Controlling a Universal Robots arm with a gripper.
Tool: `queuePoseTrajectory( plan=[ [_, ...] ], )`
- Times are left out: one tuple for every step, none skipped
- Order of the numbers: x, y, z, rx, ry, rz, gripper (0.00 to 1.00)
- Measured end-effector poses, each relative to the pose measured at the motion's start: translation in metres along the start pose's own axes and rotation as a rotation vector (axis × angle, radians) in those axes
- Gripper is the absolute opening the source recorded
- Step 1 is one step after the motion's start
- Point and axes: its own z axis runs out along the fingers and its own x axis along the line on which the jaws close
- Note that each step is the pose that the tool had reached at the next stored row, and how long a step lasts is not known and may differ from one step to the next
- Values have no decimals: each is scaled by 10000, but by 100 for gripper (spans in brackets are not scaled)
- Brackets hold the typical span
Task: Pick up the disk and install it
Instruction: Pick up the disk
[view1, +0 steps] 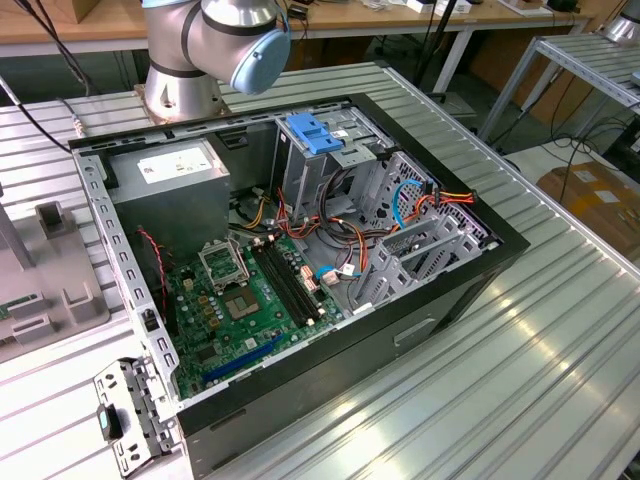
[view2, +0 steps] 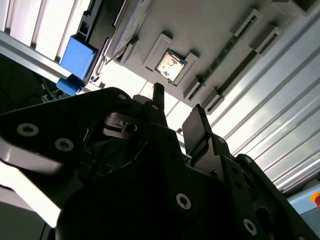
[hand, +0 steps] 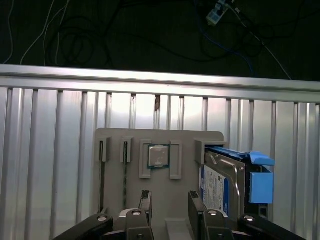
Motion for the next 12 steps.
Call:
queuePoseTrajectory(
  plan=[
    [-3,0,1,1,0,0,43],
    [-4,0,1,0,0,0,43],
    [-8,0,2,0,0,0,43],
    [-10,-1,2,0,0,0,43],
    [-12,-1,3,0,0,0,43],
    [-15,-1,4,1,0,0,43],
    [-17,-1,4,1,0,-1,43],
    [-22,-1,5,1,0,0,43],
    [-26,-2,5,0,0,0,43],
    [-30,-2,6,0,0,0,43],
    [-35,-2,6,0,0,0,43],
    [-41,-2,6,-1,1,0,43]
  ],
)
